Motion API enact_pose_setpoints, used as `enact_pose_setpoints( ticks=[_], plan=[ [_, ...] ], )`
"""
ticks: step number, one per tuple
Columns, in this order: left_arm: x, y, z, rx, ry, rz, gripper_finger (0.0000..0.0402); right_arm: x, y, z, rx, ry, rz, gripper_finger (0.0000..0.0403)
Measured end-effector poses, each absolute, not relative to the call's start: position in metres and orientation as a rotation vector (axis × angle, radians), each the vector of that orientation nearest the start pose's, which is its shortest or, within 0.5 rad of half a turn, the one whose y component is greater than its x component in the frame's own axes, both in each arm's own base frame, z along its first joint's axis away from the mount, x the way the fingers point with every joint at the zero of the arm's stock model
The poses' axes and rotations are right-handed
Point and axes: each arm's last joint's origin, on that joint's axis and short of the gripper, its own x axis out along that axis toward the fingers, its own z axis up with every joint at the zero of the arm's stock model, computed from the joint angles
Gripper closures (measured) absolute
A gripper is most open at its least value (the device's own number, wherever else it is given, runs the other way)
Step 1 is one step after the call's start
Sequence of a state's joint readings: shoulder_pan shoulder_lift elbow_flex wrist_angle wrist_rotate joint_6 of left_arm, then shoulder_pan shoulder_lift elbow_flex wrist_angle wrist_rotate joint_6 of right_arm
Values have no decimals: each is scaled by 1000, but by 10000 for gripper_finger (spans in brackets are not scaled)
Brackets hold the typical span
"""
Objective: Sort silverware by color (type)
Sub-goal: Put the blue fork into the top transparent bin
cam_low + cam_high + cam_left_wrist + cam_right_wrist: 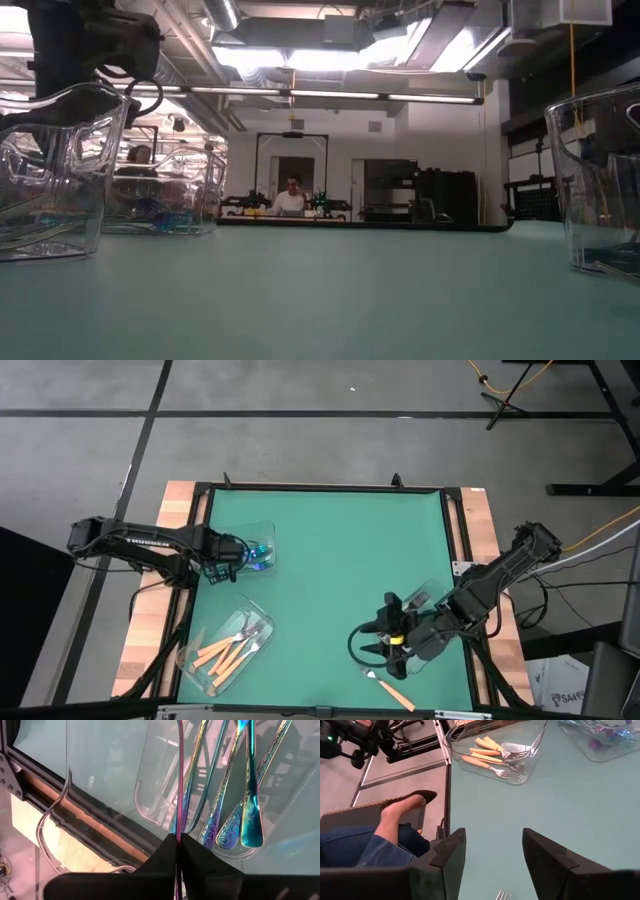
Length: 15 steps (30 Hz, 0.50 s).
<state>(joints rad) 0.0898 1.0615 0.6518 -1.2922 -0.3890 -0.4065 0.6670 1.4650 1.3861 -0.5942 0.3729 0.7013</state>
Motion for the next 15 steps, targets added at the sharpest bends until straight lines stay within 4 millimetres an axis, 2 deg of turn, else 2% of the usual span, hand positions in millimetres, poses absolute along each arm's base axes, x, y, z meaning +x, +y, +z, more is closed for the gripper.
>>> enact_pose_setpoints(
  ticks=[15],
  plan=[
    [126,22,197,-58,1589,669,342,256,189,344,343,668,83,217]
  ],
)
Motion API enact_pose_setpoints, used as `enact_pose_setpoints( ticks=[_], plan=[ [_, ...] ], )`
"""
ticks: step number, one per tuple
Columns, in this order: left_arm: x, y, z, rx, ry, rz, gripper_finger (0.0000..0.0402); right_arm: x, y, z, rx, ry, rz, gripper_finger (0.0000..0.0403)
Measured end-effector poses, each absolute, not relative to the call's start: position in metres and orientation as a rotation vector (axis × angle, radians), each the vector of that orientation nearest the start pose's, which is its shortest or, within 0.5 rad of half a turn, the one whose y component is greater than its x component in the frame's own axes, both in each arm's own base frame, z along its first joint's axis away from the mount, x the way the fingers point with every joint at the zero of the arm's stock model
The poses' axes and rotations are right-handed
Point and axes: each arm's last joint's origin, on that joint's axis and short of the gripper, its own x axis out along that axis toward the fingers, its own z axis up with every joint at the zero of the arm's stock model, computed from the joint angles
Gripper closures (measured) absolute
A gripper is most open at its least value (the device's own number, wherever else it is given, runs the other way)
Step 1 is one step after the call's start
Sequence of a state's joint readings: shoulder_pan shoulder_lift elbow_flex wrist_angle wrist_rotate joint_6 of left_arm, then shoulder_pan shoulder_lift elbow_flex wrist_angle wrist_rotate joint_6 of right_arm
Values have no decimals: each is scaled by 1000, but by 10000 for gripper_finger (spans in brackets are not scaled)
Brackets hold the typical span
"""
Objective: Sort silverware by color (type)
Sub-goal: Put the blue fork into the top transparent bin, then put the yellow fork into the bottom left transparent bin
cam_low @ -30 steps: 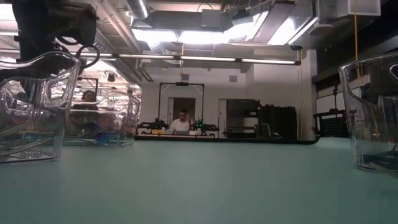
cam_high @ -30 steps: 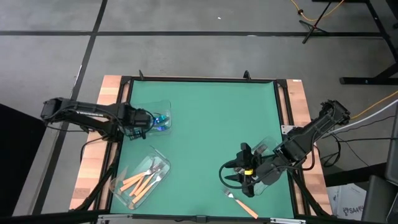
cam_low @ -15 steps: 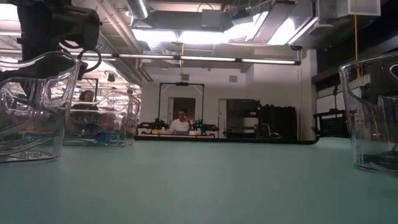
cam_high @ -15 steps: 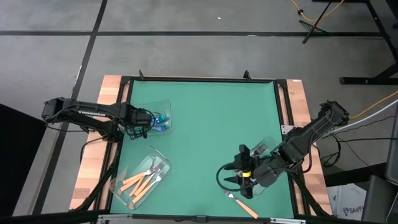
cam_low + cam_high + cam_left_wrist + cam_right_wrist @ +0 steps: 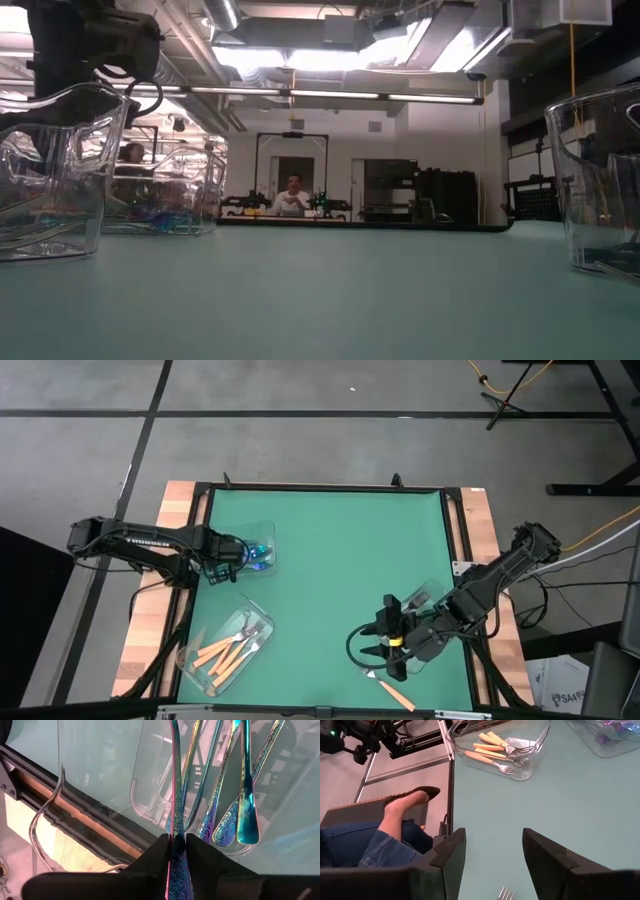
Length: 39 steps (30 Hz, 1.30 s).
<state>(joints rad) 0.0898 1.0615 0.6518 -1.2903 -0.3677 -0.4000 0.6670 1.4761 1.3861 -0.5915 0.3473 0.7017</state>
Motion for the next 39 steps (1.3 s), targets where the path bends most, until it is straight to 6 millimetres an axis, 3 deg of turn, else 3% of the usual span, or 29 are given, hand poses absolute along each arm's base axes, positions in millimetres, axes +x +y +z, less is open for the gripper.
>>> enact_pose_setpoints(
  ticks=[13,27,33,39],
  plan=[
    [126,22,197,-58,1588,668,339,256,189,344,342,668,83,217],
    [125,21,198,-96,1591,673,288,259,193,350,418,615,114,217],
    [136,18,227,-160,1505,617,288,252,205,354,439,572,135,217],
    [160,9,261,-196,1256,526,288,240,218,355,517,558,109,217]
  ],
)
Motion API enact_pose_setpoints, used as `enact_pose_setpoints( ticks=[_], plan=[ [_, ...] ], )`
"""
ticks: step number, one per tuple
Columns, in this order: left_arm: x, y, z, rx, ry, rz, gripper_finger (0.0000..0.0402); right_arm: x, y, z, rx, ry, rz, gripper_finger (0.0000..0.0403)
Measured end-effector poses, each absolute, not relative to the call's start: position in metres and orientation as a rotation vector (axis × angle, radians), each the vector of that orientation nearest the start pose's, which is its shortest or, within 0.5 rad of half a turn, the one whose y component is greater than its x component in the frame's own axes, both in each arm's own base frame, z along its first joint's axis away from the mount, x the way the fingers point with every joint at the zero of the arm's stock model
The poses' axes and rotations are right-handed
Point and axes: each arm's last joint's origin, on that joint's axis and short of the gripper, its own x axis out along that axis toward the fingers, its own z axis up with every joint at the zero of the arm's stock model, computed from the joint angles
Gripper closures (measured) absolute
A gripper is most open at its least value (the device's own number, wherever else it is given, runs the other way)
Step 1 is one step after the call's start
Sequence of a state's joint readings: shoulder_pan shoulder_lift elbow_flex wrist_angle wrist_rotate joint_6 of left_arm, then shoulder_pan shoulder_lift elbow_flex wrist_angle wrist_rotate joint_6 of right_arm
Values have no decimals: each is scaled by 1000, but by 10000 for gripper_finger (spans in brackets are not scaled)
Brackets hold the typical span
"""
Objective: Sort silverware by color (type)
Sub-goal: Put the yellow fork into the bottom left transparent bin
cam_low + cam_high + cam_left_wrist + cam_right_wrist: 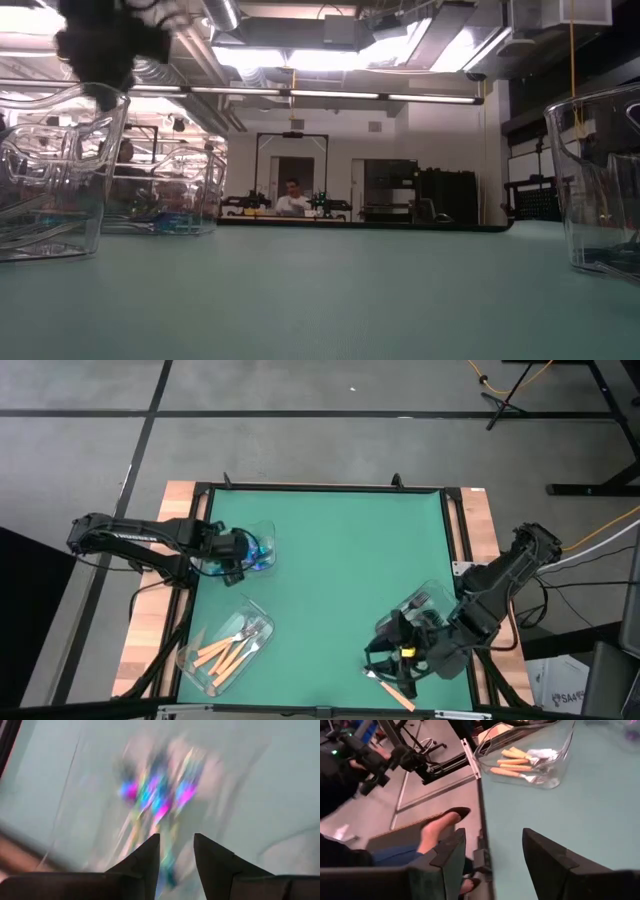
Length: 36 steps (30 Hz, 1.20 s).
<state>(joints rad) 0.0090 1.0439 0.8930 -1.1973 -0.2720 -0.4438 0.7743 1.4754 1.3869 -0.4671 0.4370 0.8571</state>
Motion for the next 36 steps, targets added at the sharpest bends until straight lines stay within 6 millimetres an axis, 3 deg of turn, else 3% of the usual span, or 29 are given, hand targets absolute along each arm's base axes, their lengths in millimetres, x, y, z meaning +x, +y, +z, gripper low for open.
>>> enact_pose_setpoints(
  ticks=[8,15,21,32,36],
  plan=[
    [198,-19,281,-234,839,317,288,242,254,351,578,593,129,217],
    [211,-49,299,-259,602,139,288,256,290,350,509,683,106,217],
    [209,-69,301,-243,570,54,288,269,310,337,513,863,53,217],
    [219,-93,283,-166,639,44,288,274,328,274,561,1274,-75,217],
    [227,-99,270,-139,690,48,288,274,329,262,560,1342,-126,217]
  ],
)
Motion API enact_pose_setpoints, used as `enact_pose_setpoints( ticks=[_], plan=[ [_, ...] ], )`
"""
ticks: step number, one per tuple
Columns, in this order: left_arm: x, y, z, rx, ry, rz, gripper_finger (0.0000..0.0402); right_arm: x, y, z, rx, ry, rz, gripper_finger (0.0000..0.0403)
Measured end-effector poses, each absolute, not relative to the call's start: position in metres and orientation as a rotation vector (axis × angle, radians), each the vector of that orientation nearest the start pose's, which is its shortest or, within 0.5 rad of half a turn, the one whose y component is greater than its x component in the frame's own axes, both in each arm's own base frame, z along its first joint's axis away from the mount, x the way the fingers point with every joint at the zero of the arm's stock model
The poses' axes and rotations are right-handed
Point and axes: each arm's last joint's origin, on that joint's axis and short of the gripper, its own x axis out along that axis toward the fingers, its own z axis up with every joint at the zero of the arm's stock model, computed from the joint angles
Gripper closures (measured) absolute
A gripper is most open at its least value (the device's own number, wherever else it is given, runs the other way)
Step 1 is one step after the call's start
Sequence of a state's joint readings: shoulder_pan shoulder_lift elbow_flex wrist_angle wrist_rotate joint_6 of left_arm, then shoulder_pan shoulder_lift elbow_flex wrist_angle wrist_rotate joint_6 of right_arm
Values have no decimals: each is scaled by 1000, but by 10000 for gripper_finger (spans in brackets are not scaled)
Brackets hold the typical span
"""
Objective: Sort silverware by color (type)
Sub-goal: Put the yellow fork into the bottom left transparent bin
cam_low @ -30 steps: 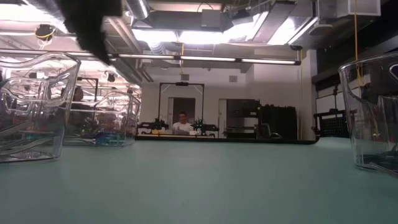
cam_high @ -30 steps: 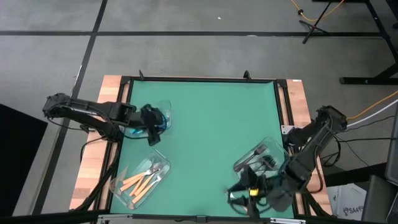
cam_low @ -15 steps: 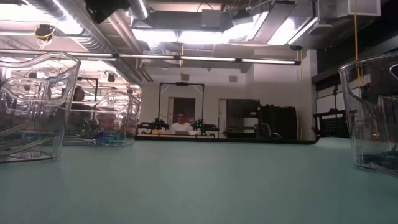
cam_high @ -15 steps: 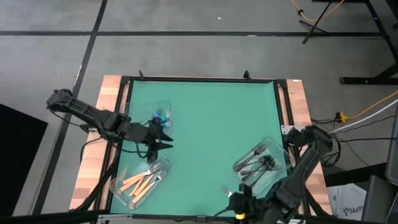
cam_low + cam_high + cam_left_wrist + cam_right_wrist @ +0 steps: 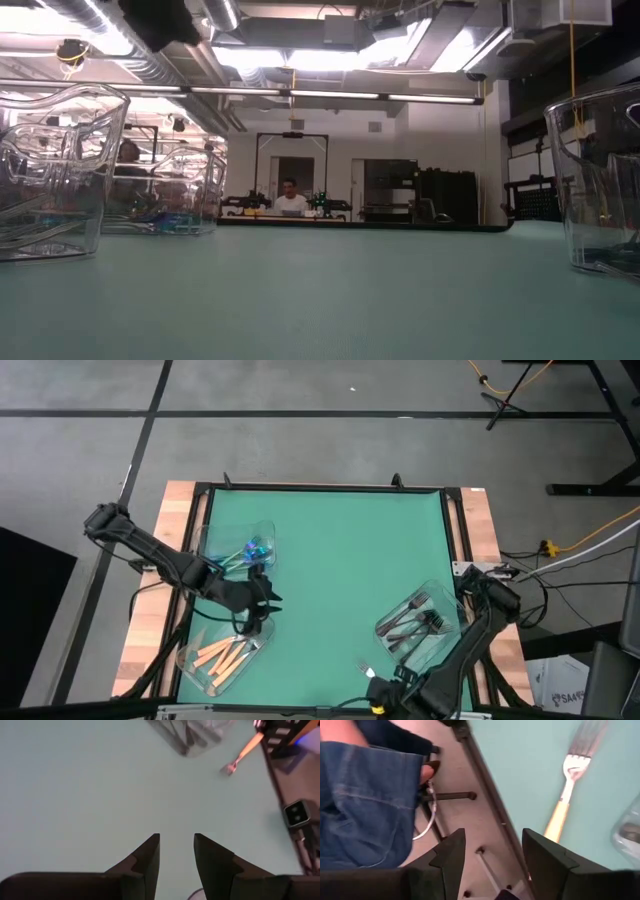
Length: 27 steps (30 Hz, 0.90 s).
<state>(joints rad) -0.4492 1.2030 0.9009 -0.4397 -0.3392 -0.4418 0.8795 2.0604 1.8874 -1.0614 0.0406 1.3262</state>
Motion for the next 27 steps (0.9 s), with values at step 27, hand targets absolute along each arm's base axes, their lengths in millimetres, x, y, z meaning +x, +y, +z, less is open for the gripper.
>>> enact_pose_setpoints(
  ticks=[27],
  plan=[
    [248,-110,245,-109,740,45,288,285,321,200,341,1479,-367,217]
  ],
)
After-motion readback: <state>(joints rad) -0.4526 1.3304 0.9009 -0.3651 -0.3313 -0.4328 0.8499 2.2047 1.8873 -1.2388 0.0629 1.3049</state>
